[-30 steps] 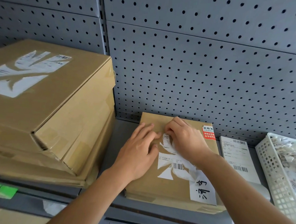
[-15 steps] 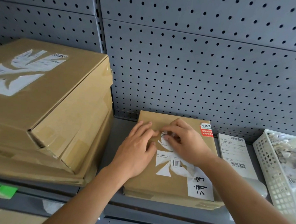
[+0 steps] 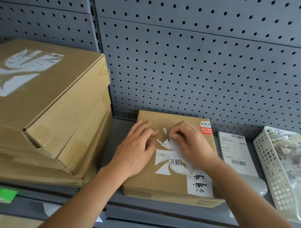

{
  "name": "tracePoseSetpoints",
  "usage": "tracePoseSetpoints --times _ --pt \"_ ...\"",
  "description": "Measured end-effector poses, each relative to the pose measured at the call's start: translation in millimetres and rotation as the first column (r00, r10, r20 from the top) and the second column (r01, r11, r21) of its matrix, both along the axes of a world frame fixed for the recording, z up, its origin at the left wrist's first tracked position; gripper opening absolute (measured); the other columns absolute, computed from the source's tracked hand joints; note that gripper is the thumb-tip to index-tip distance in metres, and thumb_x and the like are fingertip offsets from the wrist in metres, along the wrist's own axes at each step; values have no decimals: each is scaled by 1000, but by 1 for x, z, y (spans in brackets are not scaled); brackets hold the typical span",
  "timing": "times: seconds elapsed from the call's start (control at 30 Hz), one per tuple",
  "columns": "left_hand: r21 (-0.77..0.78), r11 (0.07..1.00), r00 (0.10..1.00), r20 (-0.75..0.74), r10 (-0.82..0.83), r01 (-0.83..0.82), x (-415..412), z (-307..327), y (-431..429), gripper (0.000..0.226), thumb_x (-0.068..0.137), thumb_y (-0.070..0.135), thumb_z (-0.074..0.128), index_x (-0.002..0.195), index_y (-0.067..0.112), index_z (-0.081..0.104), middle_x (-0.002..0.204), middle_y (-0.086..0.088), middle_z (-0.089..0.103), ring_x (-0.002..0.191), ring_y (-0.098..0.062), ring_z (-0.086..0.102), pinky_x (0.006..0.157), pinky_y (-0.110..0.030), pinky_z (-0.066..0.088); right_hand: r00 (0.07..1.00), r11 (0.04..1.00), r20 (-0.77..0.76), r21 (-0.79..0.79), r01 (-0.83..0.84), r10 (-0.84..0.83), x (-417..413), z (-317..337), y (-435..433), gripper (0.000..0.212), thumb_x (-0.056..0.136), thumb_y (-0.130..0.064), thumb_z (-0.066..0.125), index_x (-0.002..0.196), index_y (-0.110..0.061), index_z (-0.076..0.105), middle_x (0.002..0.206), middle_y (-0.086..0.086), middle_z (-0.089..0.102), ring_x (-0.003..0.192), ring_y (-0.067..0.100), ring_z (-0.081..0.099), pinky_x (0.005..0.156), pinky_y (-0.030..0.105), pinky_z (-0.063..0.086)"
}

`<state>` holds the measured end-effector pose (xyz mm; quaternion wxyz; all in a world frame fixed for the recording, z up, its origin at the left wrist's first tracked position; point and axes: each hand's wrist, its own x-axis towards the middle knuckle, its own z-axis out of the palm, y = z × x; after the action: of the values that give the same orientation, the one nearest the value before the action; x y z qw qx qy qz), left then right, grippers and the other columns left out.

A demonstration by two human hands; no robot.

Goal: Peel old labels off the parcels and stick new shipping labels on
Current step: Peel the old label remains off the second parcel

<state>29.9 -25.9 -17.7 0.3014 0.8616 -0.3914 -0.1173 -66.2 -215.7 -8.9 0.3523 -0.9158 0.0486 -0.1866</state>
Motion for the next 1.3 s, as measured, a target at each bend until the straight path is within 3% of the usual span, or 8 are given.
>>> tracePoseSetpoints --times 0.13,0.23,0.37,0.43,0.63,1.03,1.17,1.3 --pt "8 1000 1000 -7 -1 1 0 0 0 36 105 33 40 141 38 46 161 29 15 148 11 -9 115 -37 27 998 988 -25 143 61 -58 -10 1 -1 15 99 -2 50 98 -13 60 92 -3 68 87 16 64 79 35 51" --pt "16 1000 1000 -10 -2 2 0 1 0 37 106 34 40 143 38 45 162 29 14 148 11 -10 116 -38 27 996 971 13 224 83 -88 -16 6 3 15 101 -2 48 97 -12 59 92 -4 70 89 16 66 83 36 51" --pt "14 1000 1000 -10 -1 1 0 0 0 37 106 35 39 142 38 45 161 29 15 148 11 -10 116 -41 29 983 922 21 351 166 -185 -21 10 3 15 103 -5 46 97 -12 58 89 -5 72 79 28 66 75 38 54" --pt "16 1000 1000 -8 1 0 1 -1 0 36 106 35 39 141 39 45 161 29 15 148 11 -9 117 -43 30 974 899 53 397 183 -222 -21 10 1 16 103 -2 46 96 -11 57 86 1 71 82 22 68 78 34 54" --pt "16 1000 1000 -7 -4 4 2 -3 0 36 106 36 39 142 41 44 161 30 14 147 12 -10 116 -43 31 957 807 113 569 160 -269 -24 13 2 15 103 1 42 97 -6 54 80 16 65 75 39 67 76 48 59" --pt "8 1000 1000 -7 -5 5 3 -6 0 38 106 37 38 143 41 44 161 29 15 148 11 -8 120 -40 26 899 739 148 632 235 -413 -32 39 -7 11 104 -3 45 102 -2 56 73 4 65 66 23 65 73 52 60" --pt "20 1000 1000 -6 -5 5 3 -4 -1 39 106 38 36 144 42 43 161 31 14 148 12 -9 119 -40 27 874 693 115 661 288 -473 -32 45 -9 16 102 -6 52 101 -10 67 80 2 64 76 25 69 74 38 62" --pt "24 1000 1000 -6 -8 8 2 -4 -1 40 106 38 36 145 42 42 161 30 13 148 11 -9 121 -41 25 924 695 -1 658 289 -383 -35 44 -10 19 101 -13 56 113 -17 69 82 2 74 83 23 73 85 34 58"
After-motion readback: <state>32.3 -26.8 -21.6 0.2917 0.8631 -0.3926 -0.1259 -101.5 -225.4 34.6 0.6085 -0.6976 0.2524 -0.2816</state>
